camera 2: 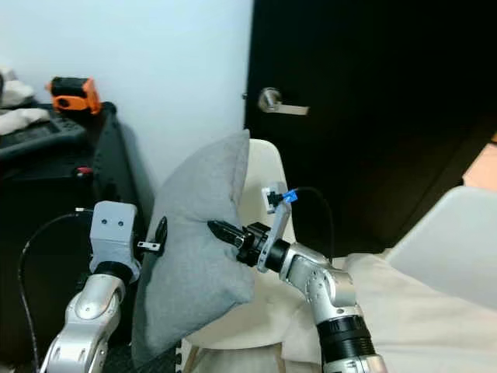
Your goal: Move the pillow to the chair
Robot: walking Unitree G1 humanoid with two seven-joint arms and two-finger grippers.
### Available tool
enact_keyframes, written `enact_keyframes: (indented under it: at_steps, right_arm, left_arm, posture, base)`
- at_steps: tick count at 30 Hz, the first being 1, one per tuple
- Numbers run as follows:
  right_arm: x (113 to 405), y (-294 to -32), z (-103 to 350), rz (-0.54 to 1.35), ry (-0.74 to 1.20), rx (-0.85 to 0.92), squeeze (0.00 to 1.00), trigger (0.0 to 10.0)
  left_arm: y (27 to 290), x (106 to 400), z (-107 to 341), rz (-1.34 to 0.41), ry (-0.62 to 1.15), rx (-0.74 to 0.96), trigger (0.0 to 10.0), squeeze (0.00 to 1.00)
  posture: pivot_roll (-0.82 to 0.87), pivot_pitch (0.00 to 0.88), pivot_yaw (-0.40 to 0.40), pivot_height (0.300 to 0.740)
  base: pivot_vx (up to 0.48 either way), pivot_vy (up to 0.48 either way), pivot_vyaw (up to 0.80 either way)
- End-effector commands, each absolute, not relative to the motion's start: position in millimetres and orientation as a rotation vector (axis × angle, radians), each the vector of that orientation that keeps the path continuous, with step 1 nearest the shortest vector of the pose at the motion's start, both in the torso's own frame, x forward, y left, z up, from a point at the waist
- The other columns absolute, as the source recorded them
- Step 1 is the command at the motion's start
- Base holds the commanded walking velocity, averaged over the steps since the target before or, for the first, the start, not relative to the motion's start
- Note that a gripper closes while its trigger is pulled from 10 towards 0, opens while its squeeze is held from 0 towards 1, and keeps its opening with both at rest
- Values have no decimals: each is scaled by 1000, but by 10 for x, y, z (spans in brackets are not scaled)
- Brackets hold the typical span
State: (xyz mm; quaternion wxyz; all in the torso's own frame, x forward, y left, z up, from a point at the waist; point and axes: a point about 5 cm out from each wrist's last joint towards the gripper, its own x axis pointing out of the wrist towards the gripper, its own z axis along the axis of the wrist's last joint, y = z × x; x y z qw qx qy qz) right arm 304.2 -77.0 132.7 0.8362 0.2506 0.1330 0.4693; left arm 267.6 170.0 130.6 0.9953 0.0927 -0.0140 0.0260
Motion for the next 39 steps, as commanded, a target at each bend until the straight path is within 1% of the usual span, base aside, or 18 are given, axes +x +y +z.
enact_keyframes:
  at_steps: [1, 8, 15, 16, 17, 18, 20, 21, 22, 24, 28, 32, 39]
  right_arm:
    - [3069, -751, 1431, 1009, 246, 513, 0, 10000]
    - [3174, -786, 1445, 894, 236, 520, 0, 10000]
    - [3361, -771, 1516, 748, 226, 532, 0, 10000]
    - [3418, -741, 1509, 704, 239, 522, 0, 10000]
    - [3418, -741, 1509, 704, 239, 522, 0, 10000]
    - [3498, -693, 1495, 633, 251, 496, 0, 10000]
    - [3526, -677, 1492, 605, 251, 486, 0, 10000]
    - [3573, -687, 1482, 545, 247, 441, 0, 10000]
    - [3573, -687, 1482, 545, 247, 441, 0, 10000]
    - [3636, -783, 1430, 428, 263, 392, 0, 10000]
    - [3655, -848, 1404, 371, 272, 378, 0, 10000]
    - [3678, -929, 1262, 231, 330, 304, 0, 10000]
    - [3644, -888, 1009, 131, 454, 283, 0, 10000]
  left_arm:
    - [1664, 2678, 1276, 38, -7, 178, 10000, 0]
    - [1638, 2675, 1277, -27, 8, 148, 10000, 0]
    - [1634, 2648, 1348, -66, -14, 219, 10000, 0]
    - [1656, 2655, 1378, -51, -24, 257, 10000, 0]
    - [1656, 2655, 1378, -51, -24, 257, 10000, 0]
    - [1698, 2671, 1431, -27, -42, 305, 10000, 0]
    - [1713, 2676, 1452, -19, -49, 321, 10000, 0]
    - [1747, 2683, 1502, 2, -66, 331, 10000, 0]
    - [1747, 2683, 1502, 2, -66, 331, 10000, 0]
    - [1819, 2680, 1586, 42, -88, 336, 10000, 0]
    - [1858, 2663, 1625, 62, -97, 330, 10000, 0]
    - [1933, 2638, 1701, 91, -109, 337, 10000, 0]
    - [1941, 2607, 1788, 97, -123, 361, 10000, 0]
  posture:
    - [26, 0, -128, 709]
    - [28, 0, -128, 679]
    - [34, 0, -129, 649]
    - [44, 0, -133, 644]
    - [44, 0, -133, 644]
    - [55, 0, -139, 634]
    - [55, 0, -139, 629]
    - [58, 0, -143, 619]
    - [58, 0, -143, 619]
    - [59, 0, -145, 599]
    - [55, 0, -139, 589]
    - [49, 0, -132, 569]
    - [64, 0, -130, 549]
  base:
    - [0, 0, 0]
    - [0, 0, 0]
    - [0, 0, 0]
    - [0, 0, 0]
    - [0, 0, 0]
    - [0, 0, 0]
    - [0, 0, 0]
    - [0, 0, 0]
    - [0, 0, 0]
    - [0, 0, 0]
    - [0, 0, 0]
    - [0, 0, 0]
    - [0, 0, 0]
